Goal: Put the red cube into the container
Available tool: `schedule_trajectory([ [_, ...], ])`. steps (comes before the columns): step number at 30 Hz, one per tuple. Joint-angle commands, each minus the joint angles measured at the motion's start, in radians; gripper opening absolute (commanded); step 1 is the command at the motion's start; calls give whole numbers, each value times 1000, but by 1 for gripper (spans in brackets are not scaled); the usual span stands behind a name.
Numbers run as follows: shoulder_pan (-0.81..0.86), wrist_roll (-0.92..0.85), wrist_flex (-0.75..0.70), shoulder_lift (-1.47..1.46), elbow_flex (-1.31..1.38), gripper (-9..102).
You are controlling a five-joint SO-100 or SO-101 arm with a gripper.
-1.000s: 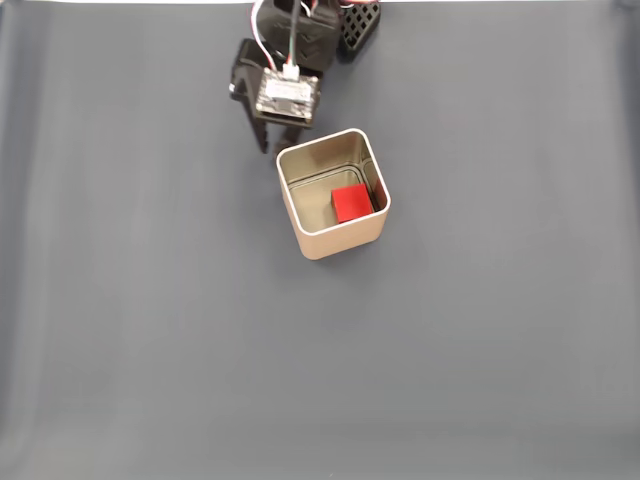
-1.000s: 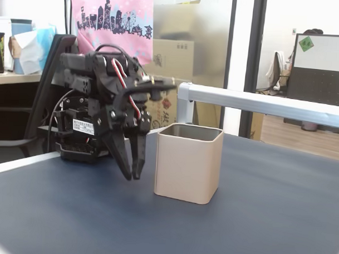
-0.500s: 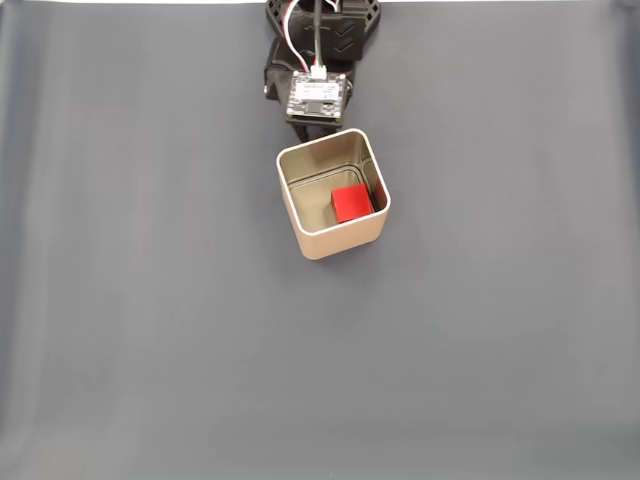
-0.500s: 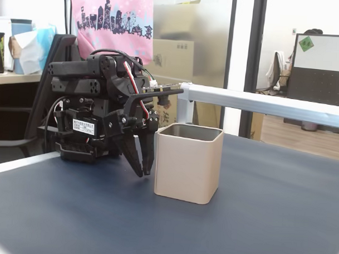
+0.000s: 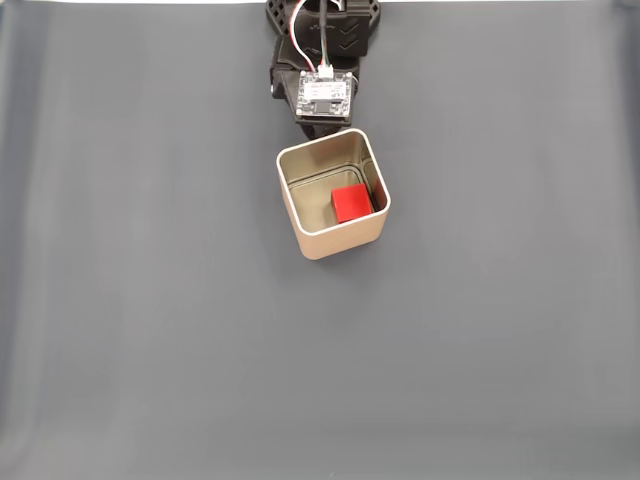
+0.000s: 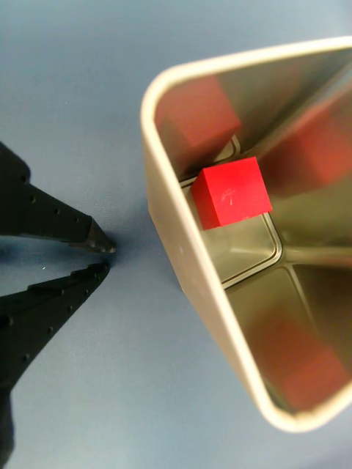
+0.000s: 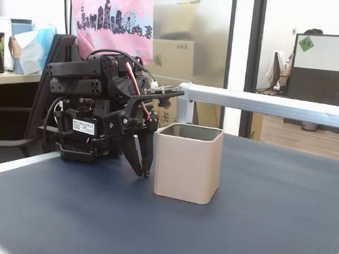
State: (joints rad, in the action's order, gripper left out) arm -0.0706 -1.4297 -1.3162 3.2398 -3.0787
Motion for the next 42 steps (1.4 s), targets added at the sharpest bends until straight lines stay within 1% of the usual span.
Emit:
schedule_trajectory([
  [1,-3,-25,-12,83,-15,0],
  [3,21,-46,-15,84,-15,0],
  [15,21,-32,-15,84,-15,0],
  [22,14,-80,-23,84,-15,0],
  [42,14,-80,-25,84,-15,0],
])
